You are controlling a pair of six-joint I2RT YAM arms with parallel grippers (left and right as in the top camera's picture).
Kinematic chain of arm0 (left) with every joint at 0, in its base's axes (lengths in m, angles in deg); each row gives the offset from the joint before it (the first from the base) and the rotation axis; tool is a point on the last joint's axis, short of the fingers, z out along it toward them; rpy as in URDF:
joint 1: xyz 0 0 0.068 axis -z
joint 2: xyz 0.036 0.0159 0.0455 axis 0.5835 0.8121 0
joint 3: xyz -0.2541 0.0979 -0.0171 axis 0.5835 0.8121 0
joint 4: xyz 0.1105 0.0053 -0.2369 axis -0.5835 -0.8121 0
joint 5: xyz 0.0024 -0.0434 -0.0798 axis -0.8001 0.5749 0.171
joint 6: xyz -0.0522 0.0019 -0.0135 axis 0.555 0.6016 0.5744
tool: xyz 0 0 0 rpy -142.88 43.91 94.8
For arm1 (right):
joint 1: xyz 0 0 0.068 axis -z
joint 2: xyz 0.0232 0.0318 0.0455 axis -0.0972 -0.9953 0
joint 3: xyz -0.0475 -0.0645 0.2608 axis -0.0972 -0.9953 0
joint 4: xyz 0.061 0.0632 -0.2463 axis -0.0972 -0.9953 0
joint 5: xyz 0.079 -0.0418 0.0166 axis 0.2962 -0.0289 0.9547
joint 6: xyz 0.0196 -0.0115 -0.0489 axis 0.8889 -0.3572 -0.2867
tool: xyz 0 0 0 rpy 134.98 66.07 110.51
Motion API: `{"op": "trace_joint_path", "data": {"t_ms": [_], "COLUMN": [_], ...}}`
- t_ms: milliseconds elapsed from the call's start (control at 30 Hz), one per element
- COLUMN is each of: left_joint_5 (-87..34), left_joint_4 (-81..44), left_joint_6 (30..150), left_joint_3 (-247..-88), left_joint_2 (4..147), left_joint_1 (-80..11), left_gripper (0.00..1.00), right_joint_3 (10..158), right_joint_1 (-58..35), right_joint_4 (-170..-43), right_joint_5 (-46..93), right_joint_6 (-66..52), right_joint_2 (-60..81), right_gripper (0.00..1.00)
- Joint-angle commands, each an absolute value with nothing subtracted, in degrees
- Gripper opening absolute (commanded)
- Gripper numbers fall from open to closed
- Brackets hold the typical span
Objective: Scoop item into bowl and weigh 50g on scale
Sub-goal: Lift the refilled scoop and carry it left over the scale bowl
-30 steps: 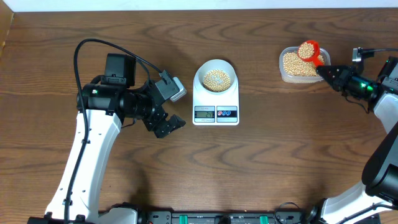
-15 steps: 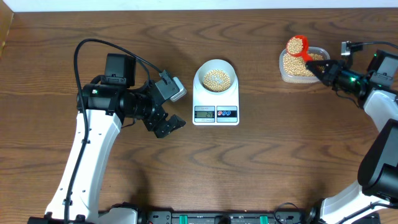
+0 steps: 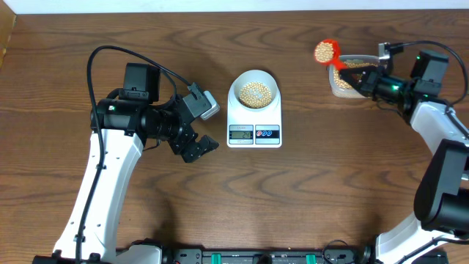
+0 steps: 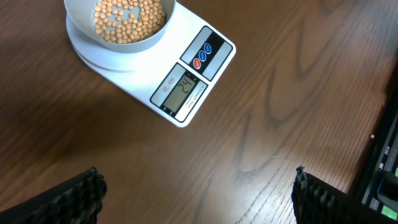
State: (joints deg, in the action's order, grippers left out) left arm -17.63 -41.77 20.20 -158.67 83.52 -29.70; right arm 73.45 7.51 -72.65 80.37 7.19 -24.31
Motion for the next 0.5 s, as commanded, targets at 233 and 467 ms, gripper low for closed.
{"op": "trace_joint_path", "data": {"t_ms": [233, 467], "left_joint_5": [-17.9, -17.9], "left_joint_4": [-41.9, -41.8], "left_joint_6": [19.5, 19.5], "left_joint_3": [-159.5, -159.5], "left_joint_2": [82.7, 82.7], "left_joint_1": [-30.0, -30.0], "left_gripper": [0.98, 0.98], "right_joint_3": [73.4, 73.4], "right_joint_1": [1.1, -2.8], "right_joint_4": [-70.9, -69.8], "right_joint_5": [82.0, 82.0], "right_joint_6": [9.5, 9.4], "right_joint_2": [-24.6, -24.6], "right_gripper": [0.01, 0.01]}}
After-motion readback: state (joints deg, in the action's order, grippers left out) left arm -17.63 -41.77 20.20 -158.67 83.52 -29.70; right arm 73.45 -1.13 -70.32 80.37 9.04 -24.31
